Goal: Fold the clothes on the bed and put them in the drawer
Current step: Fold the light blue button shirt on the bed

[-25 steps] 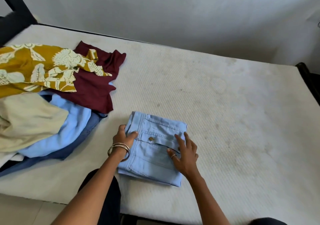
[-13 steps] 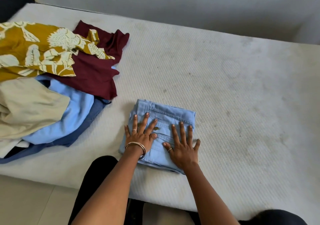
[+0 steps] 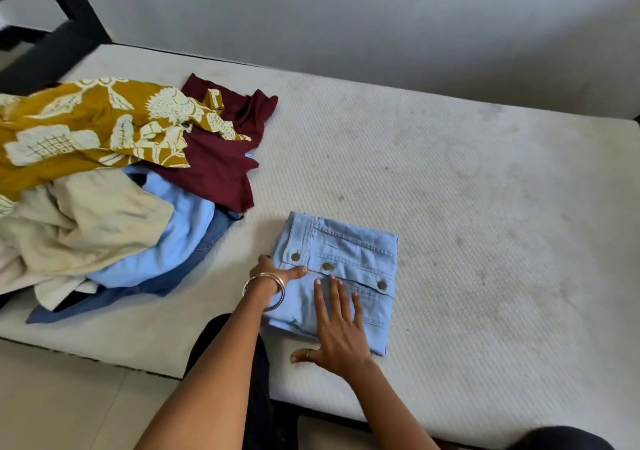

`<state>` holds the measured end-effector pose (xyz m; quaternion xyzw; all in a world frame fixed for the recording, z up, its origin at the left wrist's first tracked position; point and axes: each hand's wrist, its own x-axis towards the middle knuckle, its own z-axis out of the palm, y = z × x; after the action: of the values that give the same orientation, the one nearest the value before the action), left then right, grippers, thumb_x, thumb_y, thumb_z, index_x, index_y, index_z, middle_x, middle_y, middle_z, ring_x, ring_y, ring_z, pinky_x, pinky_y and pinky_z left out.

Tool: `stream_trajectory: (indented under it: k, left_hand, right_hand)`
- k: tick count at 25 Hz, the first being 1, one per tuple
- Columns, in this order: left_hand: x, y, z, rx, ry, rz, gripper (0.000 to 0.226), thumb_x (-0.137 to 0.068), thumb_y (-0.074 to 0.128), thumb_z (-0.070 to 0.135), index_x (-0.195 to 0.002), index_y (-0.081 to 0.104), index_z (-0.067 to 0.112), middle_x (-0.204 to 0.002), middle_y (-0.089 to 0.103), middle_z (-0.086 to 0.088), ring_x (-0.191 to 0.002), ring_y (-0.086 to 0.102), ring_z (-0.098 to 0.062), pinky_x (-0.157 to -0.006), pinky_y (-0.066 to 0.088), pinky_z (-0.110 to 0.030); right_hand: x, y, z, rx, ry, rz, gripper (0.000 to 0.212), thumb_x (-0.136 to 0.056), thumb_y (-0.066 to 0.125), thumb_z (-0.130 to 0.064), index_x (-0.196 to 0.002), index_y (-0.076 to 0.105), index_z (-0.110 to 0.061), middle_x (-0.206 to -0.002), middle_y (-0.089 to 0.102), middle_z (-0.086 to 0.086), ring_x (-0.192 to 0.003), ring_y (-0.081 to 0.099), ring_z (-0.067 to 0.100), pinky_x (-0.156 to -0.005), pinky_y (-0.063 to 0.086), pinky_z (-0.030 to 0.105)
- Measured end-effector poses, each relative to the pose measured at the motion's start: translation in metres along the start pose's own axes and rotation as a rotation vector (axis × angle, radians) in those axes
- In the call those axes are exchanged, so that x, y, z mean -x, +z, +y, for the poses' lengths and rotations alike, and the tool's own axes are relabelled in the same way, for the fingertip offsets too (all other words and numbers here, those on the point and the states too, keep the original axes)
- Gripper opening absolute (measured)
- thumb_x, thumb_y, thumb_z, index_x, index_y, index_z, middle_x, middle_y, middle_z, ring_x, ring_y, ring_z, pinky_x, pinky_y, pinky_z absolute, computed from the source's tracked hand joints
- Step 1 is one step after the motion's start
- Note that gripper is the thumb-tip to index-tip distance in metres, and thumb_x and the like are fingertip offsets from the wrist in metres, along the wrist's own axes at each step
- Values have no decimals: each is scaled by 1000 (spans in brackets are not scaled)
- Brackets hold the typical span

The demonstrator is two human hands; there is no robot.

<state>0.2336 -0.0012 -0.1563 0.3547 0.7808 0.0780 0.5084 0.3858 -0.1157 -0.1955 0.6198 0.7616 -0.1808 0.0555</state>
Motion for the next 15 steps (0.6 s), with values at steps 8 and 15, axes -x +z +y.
stream_trajectory:
  k: [8, 15]
  left_hand:
    - [72, -21, 77, 333, 45, -170, 13, -84, 68, 12, -83, 59, 2, -71, 63, -14, -53, 56, -19, -57, 47, -27]
    - [142, -23, 150, 628, 669, 91, 11, -91, 63, 19, -90, 68, 9, -60, 67, -7, -34, 44, -12, -36, 34, -18]
  right_hand:
    - [1, -70, -12, -560, 231, 343, 58, -72, 68, -33, -124, 62, -7, -101, 70, 7, -83, 66, 21, -69, 48, 31]
    - [51, -172, 114, -1668, 263, 414, 27, -77, 59, 7, -99, 66, -7, -87, 75, 10, -82, 72, 27, -66, 60, 35]
